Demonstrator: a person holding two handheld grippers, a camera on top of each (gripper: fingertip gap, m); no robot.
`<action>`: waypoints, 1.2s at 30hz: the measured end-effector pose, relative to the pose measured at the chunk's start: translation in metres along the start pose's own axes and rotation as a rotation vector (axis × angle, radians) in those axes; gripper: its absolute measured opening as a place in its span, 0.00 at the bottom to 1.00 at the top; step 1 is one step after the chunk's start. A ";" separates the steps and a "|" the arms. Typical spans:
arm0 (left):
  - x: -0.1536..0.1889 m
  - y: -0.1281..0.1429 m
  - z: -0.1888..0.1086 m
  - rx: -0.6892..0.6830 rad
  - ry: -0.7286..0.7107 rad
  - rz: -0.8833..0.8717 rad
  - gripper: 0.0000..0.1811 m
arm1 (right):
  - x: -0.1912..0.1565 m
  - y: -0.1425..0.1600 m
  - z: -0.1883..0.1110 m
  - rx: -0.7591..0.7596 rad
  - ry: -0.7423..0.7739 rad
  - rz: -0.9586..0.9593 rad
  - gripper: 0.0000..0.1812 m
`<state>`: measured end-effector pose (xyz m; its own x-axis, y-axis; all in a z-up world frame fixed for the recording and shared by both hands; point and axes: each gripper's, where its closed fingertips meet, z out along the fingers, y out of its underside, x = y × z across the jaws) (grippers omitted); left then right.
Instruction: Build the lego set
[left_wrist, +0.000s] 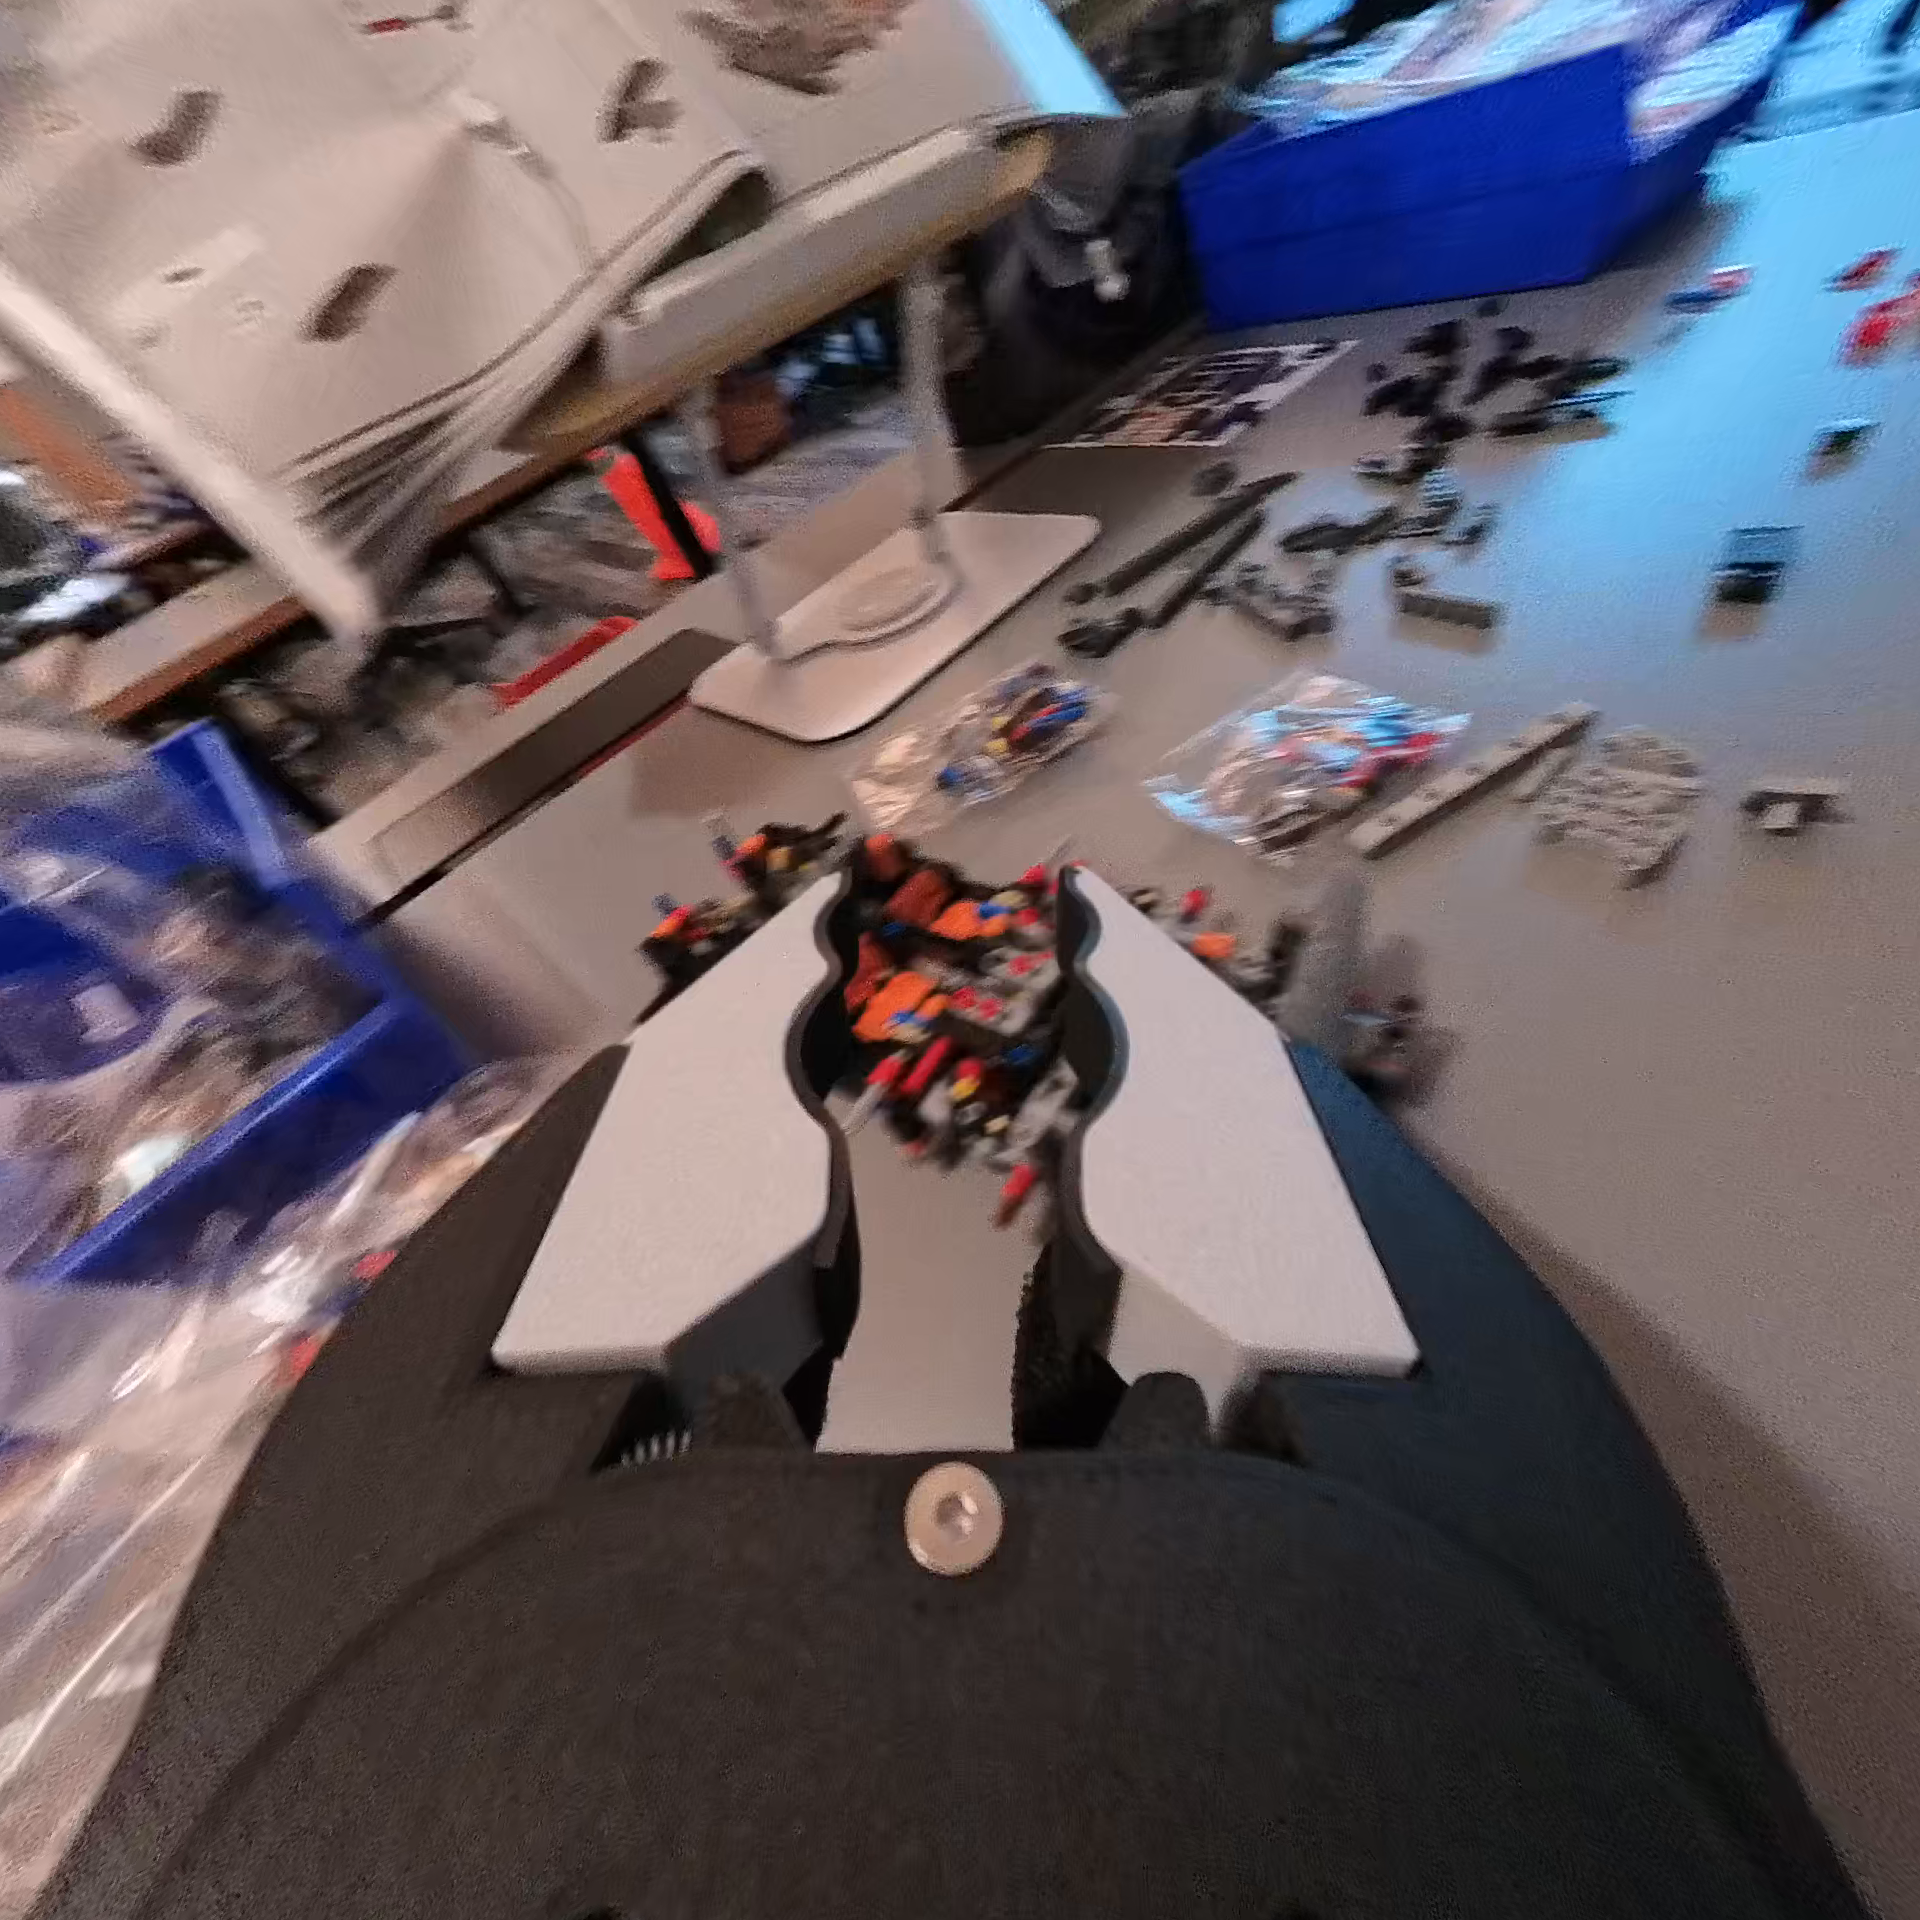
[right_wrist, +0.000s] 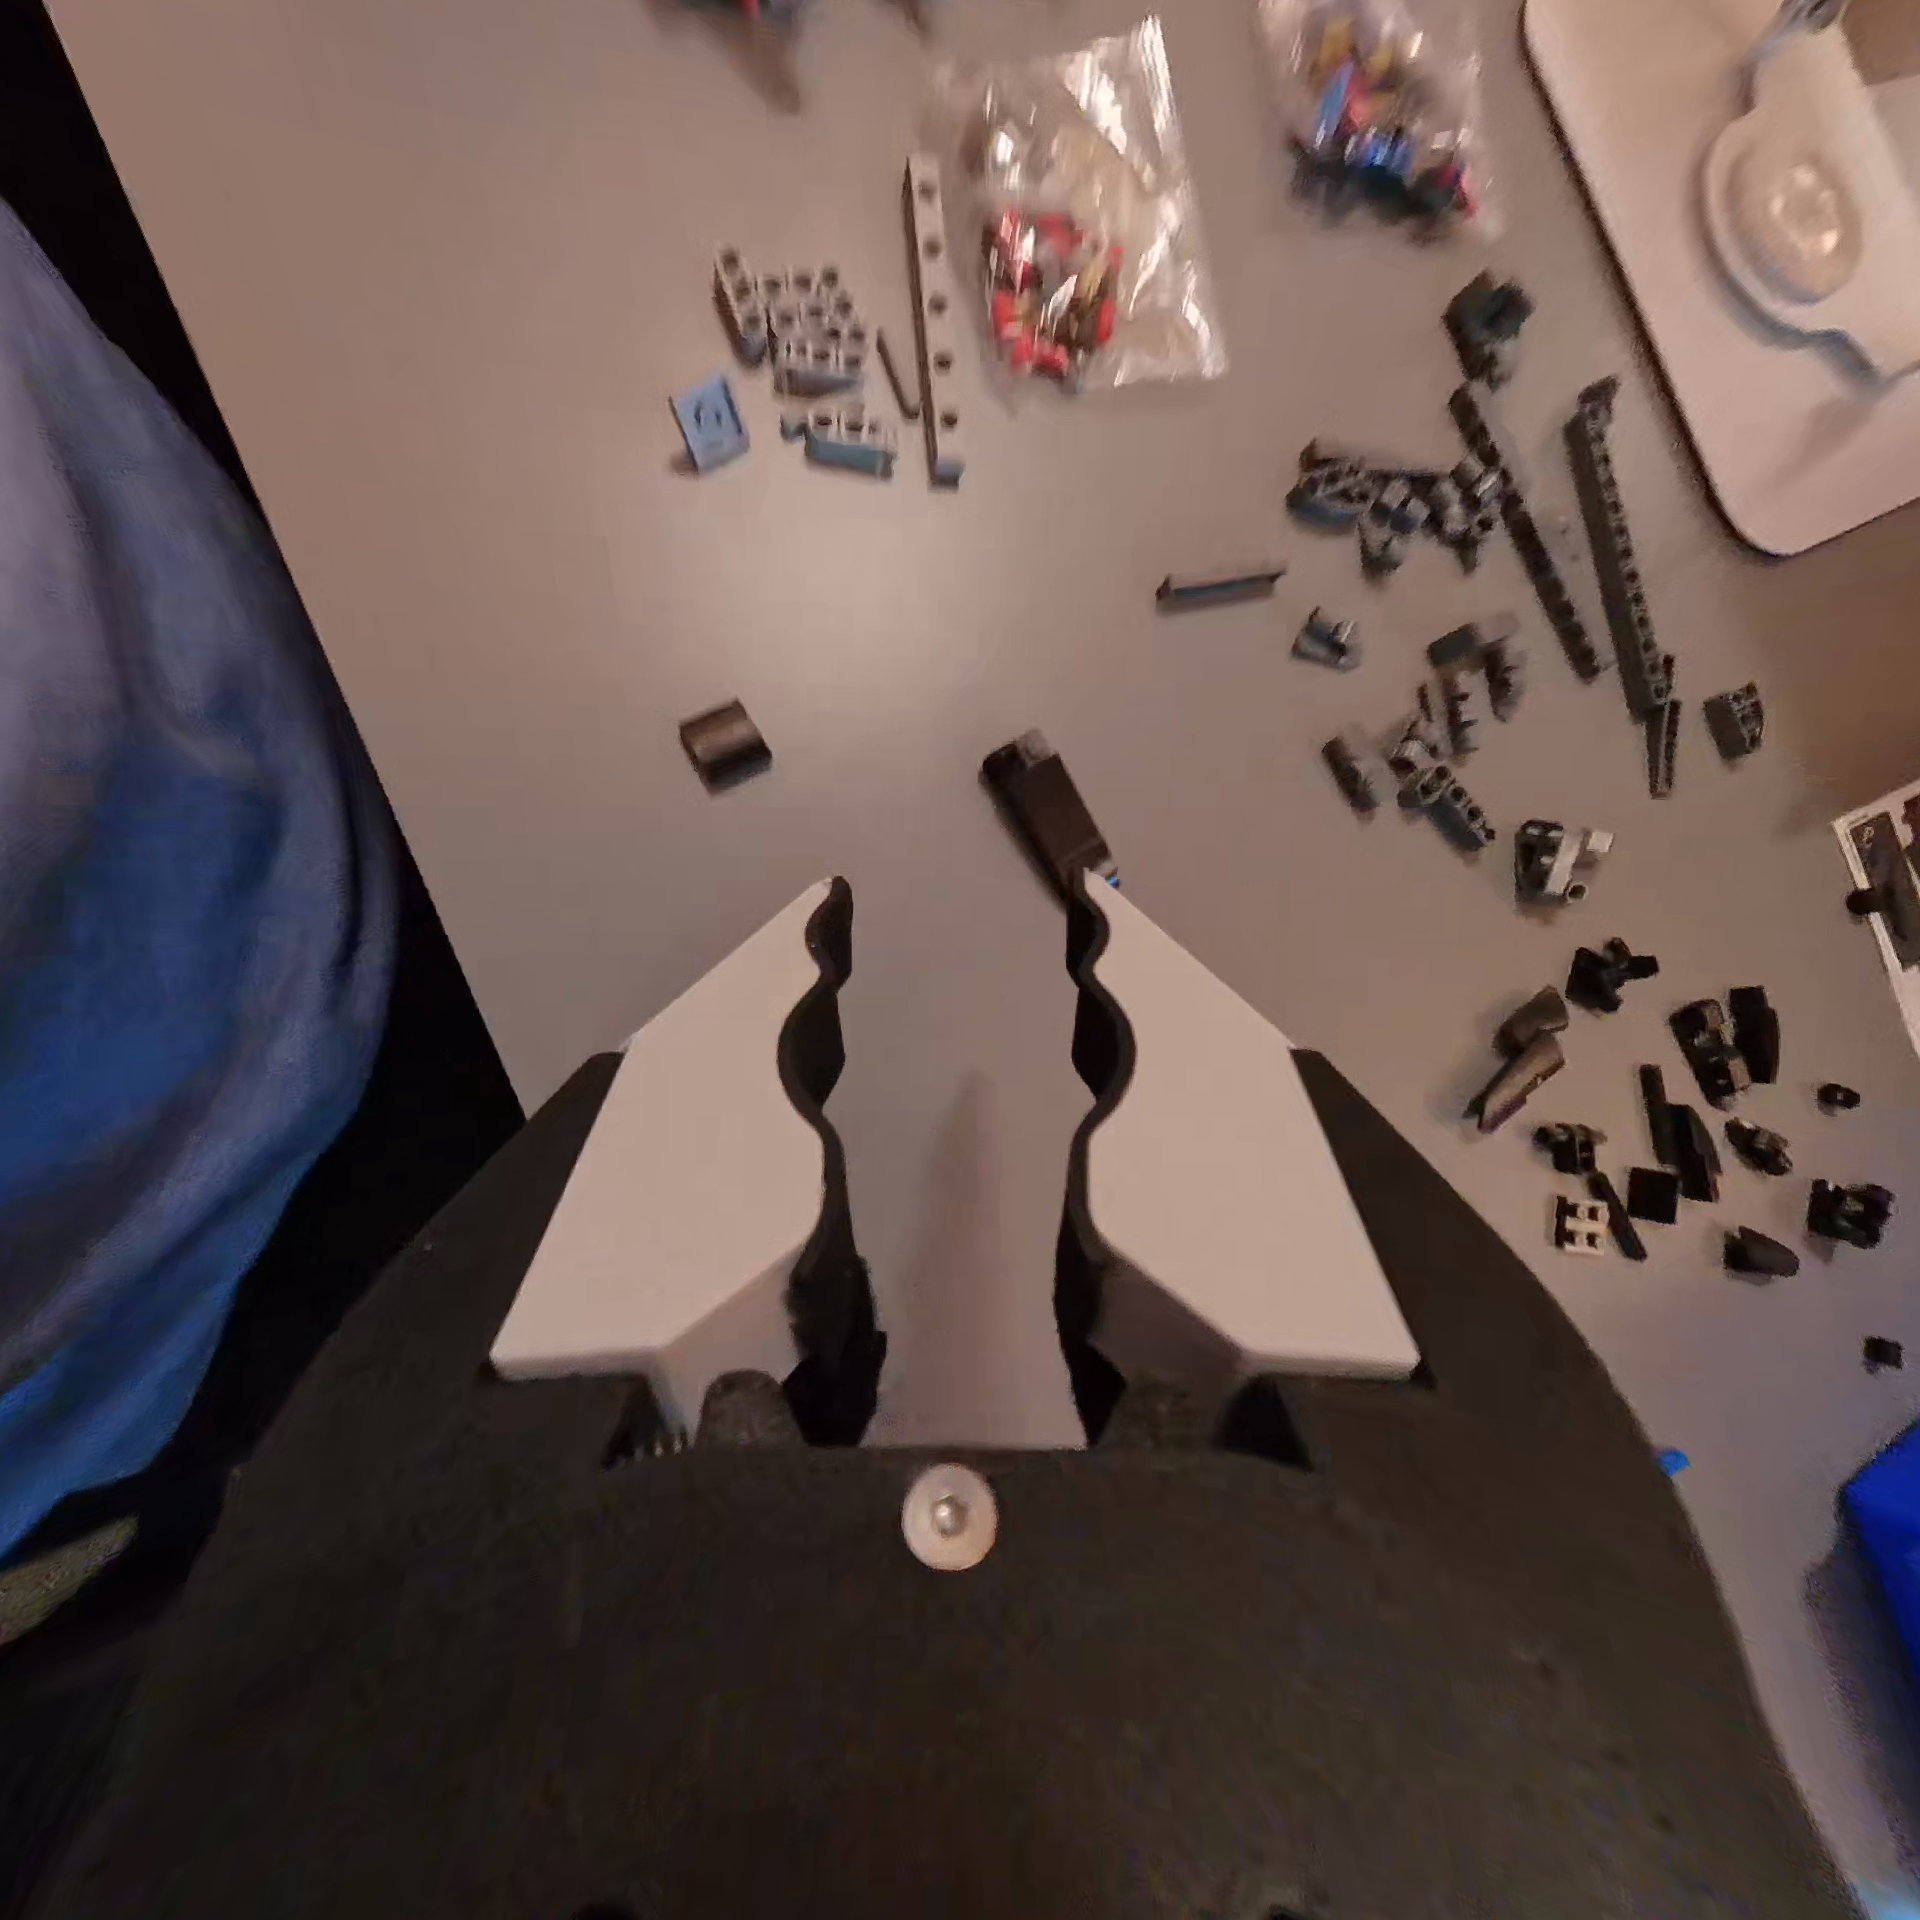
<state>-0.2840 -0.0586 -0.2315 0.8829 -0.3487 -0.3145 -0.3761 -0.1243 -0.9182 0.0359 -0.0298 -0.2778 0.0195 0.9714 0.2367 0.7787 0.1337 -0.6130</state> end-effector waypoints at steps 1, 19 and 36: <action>0.015 -0.007 0.003 -0.010 0.056 0.011 0.19 | -0.002 0.006 0.004 -0.033 0.007 -0.018 0.21; 0.166 -0.063 0.061 -0.030 0.424 0.214 0.19 | 0.033 0.015 0.066 -0.033 -0.083 -0.094 0.08; 0.223 -0.082 0.109 0.069 0.544 0.496 0.16 | 0.006 -0.059 0.026 0.251 -0.753 0.434 0.08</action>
<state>-0.0255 -0.0247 -0.2525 0.3428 -0.7624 -0.5488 -0.6604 0.2199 -0.7180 -0.0258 -0.0272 -0.2598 -0.2043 0.8059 -0.5557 0.6373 -0.3214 -0.7004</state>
